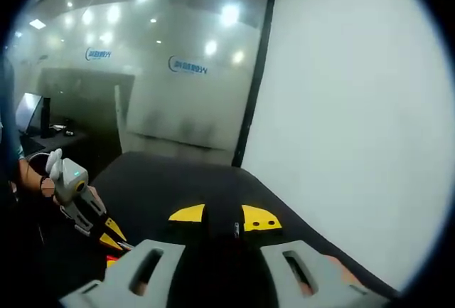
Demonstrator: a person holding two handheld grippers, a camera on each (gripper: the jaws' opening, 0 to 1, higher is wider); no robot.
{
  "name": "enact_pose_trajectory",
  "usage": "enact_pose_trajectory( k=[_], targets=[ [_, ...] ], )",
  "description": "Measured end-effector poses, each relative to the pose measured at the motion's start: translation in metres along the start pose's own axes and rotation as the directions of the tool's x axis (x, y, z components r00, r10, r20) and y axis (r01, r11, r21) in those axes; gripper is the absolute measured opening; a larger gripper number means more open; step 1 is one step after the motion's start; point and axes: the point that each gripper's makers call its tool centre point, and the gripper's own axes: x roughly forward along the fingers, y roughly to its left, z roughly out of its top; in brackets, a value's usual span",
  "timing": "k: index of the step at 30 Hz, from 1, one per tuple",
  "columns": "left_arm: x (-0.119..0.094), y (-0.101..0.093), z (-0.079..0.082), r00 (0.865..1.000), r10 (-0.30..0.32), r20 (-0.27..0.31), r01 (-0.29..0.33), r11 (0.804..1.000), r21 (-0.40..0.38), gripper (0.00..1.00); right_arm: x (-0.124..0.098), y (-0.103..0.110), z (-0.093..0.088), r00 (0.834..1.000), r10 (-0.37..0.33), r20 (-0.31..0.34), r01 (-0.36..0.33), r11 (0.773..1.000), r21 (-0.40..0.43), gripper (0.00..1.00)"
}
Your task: Pick up pens and glue sticks and place them into the holder.
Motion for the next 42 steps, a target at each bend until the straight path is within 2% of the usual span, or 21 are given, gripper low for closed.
enact_pose_trajectory(
  k=[6, 10, 13, 16, 20, 22, 23, 24, 26, 28, 29, 30, 32, 33, 36, 37, 40, 42],
  targets=[
    [-0.010, 0.017, 0.004, 0.998, 0.047, 0.048, -0.047, 0.999, -0.012, 0.08, 0.009, 0.011, -0.001, 0.999, 0.032, -0.007, -0.032, 0.999, -0.002, 0.14],
    [-0.014, 0.021, 0.002, 0.998, 0.055, 0.045, -0.054, 0.998, -0.025, 0.08, 0.014, 0.017, -0.004, 0.999, 0.047, -0.019, -0.047, 0.999, -0.005, 0.14],
    [-0.021, 0.029, 0.007, 0.993, 0.084, 0.088, -0.082, 0.996, -0.027, 0.08, 0.019, 0.022, -0.004, 0.997, 0.070, -0.016, -0.070, 0.998, 0.005, 0.14],
    [-0.030, 0.039, 0.021, 0.978, 0.134, 0.162, -0.129, 0.991, -0.040, 0.08, 0.025, 0.026, -0.002, 0.996, 0.090, -0.003, -0.090, 0.996, 0.027, 0.15],
    [-0.041, 0.045, 0.037, 0.956, 0.175, 0.235, -0.167, 0.985, -0.054, 0.08, 0.034, 0.027, 0.000, 0.994, 0.105, 0.024, -0.107, 0.989, 0.104, 0.17],
    [-0.044, 0.050, 0.046, 0.943, 0.189, 0.273, -0.177, 0.982, -0.069, 0.08, 0.040, 0.023, -0.004, 0.996, 0.088, 0.015, -0.089, 0.979, 0.182, 0.19],
    [-0.046, 0.052, 0.049, 0.937, 0.196, 0.289, -0.182, 0.980, -0.076, 0.08, 0.041, 0.023, -0.003, 0.995, 0.095, 0.036, -0.100, 0.976, 0.194, 0.19],
    [-0.048, 0.054, 0.053, 0.929, 0.206, 0.306, -0.190, 0.978, -0.080, 0.08, 0.043, 0.024, -0.001, 0.993, 0.103, 0.055, -0.113, 0.964, 0.242, 0.20],
    [-0.054, 0.059, 0.064, 0.904, 0.230, 0.360, -0.212, 0.973, -0.088, 0.08, 0.044, 0.022, 0.004, 0.989, 0.105, 0.099, -0.132, 0.938, 0.321, 0.21],
    [-0.054, 0.060, 0.067, 0.903, 0.230, 0.363, -0.210, 0.973, -0.092, 0.08, 0.050, 0.012, 0.012, 0.982, 0.099, 0.162, -0.158, 0.898, 0.412, 0.24],
    [-0.053, 0.061, 0.070, 0.898, 0.232, 0.374, -0.205, 0.972, -0.112, 0.08, 0.052, 0.011, 0.015, 0.976, 0.107, 0.189, -0.183, 0.875, 0.448, 0.25],
    [-0.054, 0.062, 0.073, 0.890, 0.235, 0.391, -0.203, 0.972, -0.122, 0.08, 0.051, 0.026, 0.020, 0.971, 0.116, 0.211, -0.206, 0.855, 0.476, 0.26],
    [-0.058, 0.064, 0.082, 0.867, 0.253, 0.429, -0.219, 0.967, -0.128, 0.08, 0.054, 0.034, 0.025, 0.963, 0.124, 0.239, -0.237, 0.815, 0.530, 0.26],
    [-0.059, 0.065, 0.085, 0.858, 0.258, 0.444, -0.224, 0.966, -0.129, 0.08, 0.057, 0.036, 0.026, 0.960, 0.123, 0.251, -0.245, 0.802, 0.545, 0.26],
    [-0.062, 0.064, 0.094, 0.839, 0.259, 0.478, -0.223, 0.966, -0.132, 0.08, 0.066, 0.033, 0.025, 0.961, 0.102, 0.257, -0.235, 0.791, 0.564, 0.27],
    [-0.063, 0.064, 0.097, 0.829, 0.264, 0.494, -0.230, 0.965, -0.129, 0.08, 0.069, 0.031, 0.027, 0.960, 0.084, 0.267, -0.232, 0.769, 0.595, 0.26],
    [-0.067, 0.065, 0.105, 0.802, 0.277, 0.529, -0.246, 0.961, -0.129, 0.08, 0.072, 0.040, 0.032, 0.942, 0.103, 0.318, -0.301, 0.677, 0.672, 0.28],
    [-0.067, 0.065, 0.108, 0.794, 0.280, 0.539, -0.249, 0.960, -0.131, 0.08, 0.074, 0.043, 0.035, 0.932, 0.119, 0.344, -0.340, 0.617, 0.709, 0.27]
  ],
)
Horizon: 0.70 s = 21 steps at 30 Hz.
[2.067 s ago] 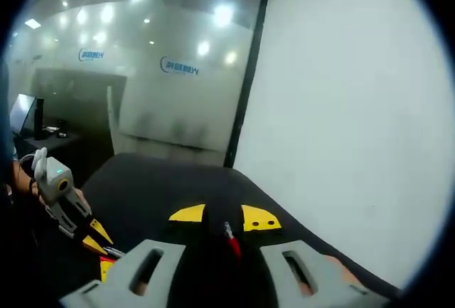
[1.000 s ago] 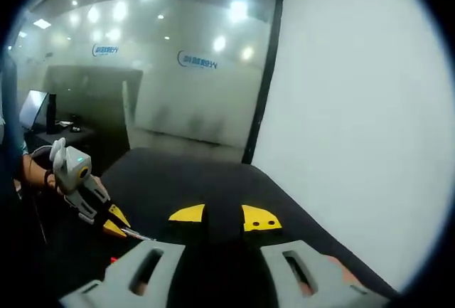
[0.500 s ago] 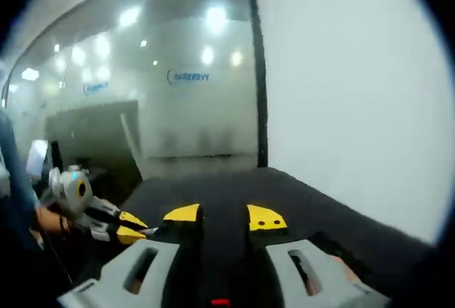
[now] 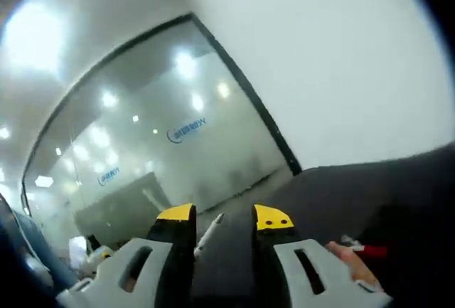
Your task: Pick up pens and glue sticks and place them into the holder.
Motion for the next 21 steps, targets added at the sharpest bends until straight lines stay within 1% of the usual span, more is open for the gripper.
enact_pose_trajectory(
  k=[1, 3, 5, 6, 9, 13, 16, 19, 21],
  targets=[
    [0.001, 0.000, 0.001, 1.000, 0.000, 0.003, 0.000, 1.000, -0.002, 0.08, 0.002, 0.001, -0.001, 1.000, 0.009, 0.001, -0.009, 1.000, 0.020, 0.26],
    [0.002, 0.000, 0.003, 1.000, 0.006, 0.015, -0.006, 1.000, -0.002, 0.08, 0.006, -0.001, -0.002, 1.000, 0.005, -0.013, -0.005, 1.000, 0.012, 0.26],
    [0.002, 0.001, 0.005, 1.000, 0.010, 0.023, -0.010, 1.000, -0.002, 0.08, 0.012, 0.001, -0.011, 0.999, -0.006, -0.040, 0.006, 1.000, 0.005, 0.25],
    [0.002, 0.000, 0.005, 1.000, 0.010, 0.024, -0.010, 1.000, -0.003, 0.08, 0.013, -0.001, -0.014, 0.998, -0.004, -0.060, 0.005, 1.000, 0.015, 0.25],
    [0.003, -0.002, 0.007, 1.000, 0.009, 0.029, -0.009, 1.000, 0.001, 0.08, 0.018, 0.000, -0.021, 0.998, -0.006, -0.065, 0.007, 1.000, 0.021, 0.23],
    [0.004, -0.005, 0.009, 0.999, 0.007, 0.036, -0.007, 1.000, 0.010, 0.08, 0.021, 0.002, -0.028, 0.998, 0.023, -0.064, -0.017, 0.995, 0.102, 0.22],
    [0.004, -0.009, 0.010, 0.999, 0.002, 0.038, -0.002, 1.000, 0.011, 0.08, 0.024, 0.000, -0.029, 0.997, 0.025, -0.073, -0.017, 0.993, 0.116, 0.22],
    [0.004, -0.012, 0.012, 0.999, 0.000, 0.049, -0.001, 1.000, 0.011, 0.08, 0.022, -0.001, -0.028, 0.998, 0.032, -0.062, -0.022, 0.988, 0.153, 0.20],
    [0.004, -0.013, 0.013, 0.999, -0.001, 0.052, 0.001, 1.000, 0.006, 0.08, 0.023, -0.002, -0.023, 0.997, 0.051, -0.049, -0.040, 0.980, 0.196, 0.17]
  ],
)
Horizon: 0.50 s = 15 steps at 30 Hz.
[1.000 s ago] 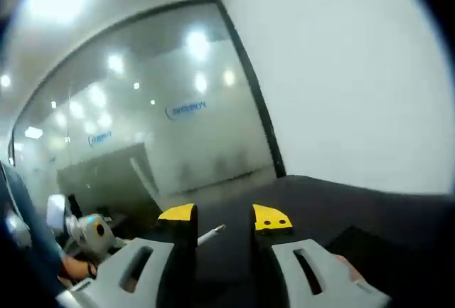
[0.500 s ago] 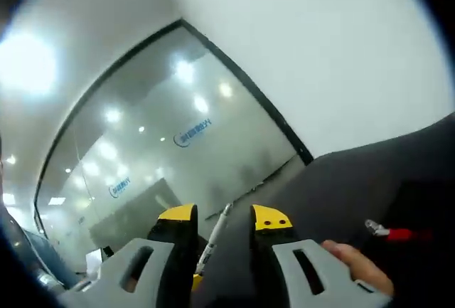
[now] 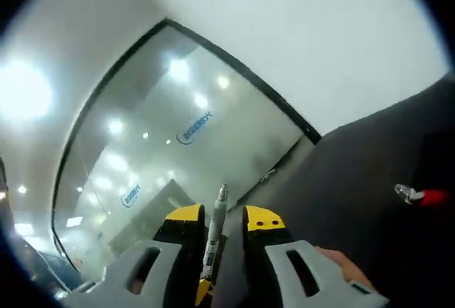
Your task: Pick up pens and glue sticks and place them into the holder.
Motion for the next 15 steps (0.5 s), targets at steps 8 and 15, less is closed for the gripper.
enact_pose_trajectory(
  k=[8, 15],
  targets=[
    [0.0009, -0.0036, -0.0008, 1.000, 0.002, 0.001, -0.002, 1.000, 0.001, 0.08, 0.0015, -0.0004, -0.0053, 1.000, 0.012, -0.023, -0.011, 1.000, 0.021, 0.14],
    [0.0008, -0.0052, -0.0002, 1.000, 0.000, 0.000, 0.000, 1.000, 0.006, 0.08, 0.0001, 0.0037, -0.0085, 0.999, 0.027, -0.024, -0.027, 1.000, 0.004, 0.06]
  ],
)
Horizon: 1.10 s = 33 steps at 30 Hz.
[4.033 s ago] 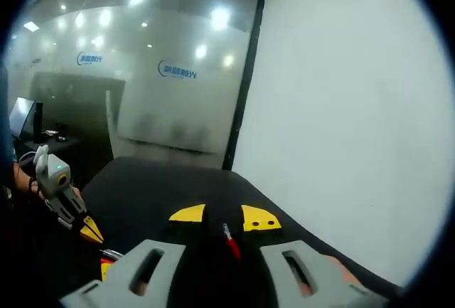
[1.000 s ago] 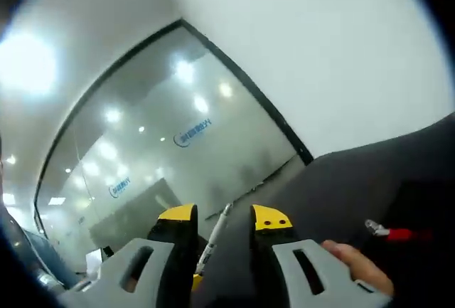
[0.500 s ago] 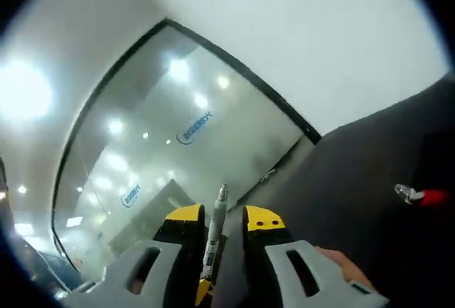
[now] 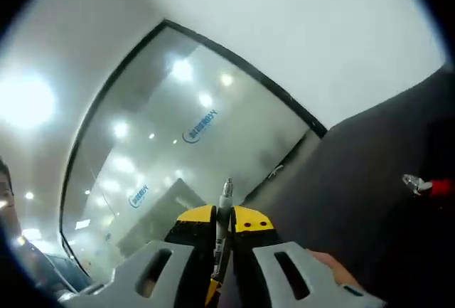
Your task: Pick up pens and glue sticks and place them into the holder.
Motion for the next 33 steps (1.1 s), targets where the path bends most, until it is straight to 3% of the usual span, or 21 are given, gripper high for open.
enact_pose_trajectory(
  k=[4, 5, 11, 15, 20, 26, 29, 33],
  targets=[
    [0.002, -0.002, -0.004, 1.000, -0.019, -0.008, 0.019, 1.000, 0.008, 0.09, 0.000, 0.000, 0.001, 1.000, 0.000, -0.004, 0.000, 1.000, -0.006, 0.05],
    [0.002, -0.005, -0.011, 0.998, -0.041, -0.042, 0.041, 0.999, -0.011, 0.09, 0.000, 0.000, 0.002, 1.000, -0.003, -0.003, 0.003, 1.000, -0.008, 0.05],
    [-0.001, -0.008, -0.015, 0.997, -0.066, -0.036, 0.065, 0.998, -0.028, 0.16, -0.007, -0.003, 0.006, 0.997, -0.080, 0.022, 0.082, 0.992, -0.094, 0.05],
    [-0.004, -0.011, -0.033, 0.990, -0.104, -0.094, 0.101, 0.994, -0.040, 0.18, -0.017, 0.001, 0.020, 0.992, -0.111, 0.060, 0.119, 0.982, -0.145, 0.05],
    [0.000, -0.016, -0.060, 0.960, -0.206, -0.188, 0.182, 0.974, -0.136, 0.37, -0.036, -0.009, 0.051, 0.977, -0.176, 0.116, 0.200, 0.950, -0.241, 0.05],
    [-0.005, -0.019, -0.058, 0.957, -0.246, -0.152, 0.239, 0.969, -0.063, 0.38, -0.062, -0.007, 0.074, 0.953, -0.232, 0.194, 0.285, 0.903, -0.322, 0.05],
    [-0.005, -0.019, -0.066, 0.948, -0.269, -0.170, 0.262, 0.963, -0.063, 0.42, -0.076, -0.008, 0.089, 0.936, -0.253, 0.243, 0.328, 0.879, -0.347, 0.05],
    [-0.006, -0.019, -0.083, 0.933, -0.292, -0.211, 0.286, 0.956, -0.059, 0.46, -0.089, 0.002, 0.099, 0.917, -0.231, 0.325, 0.347, 0.864, -0.365, 0.05]
  ],
)
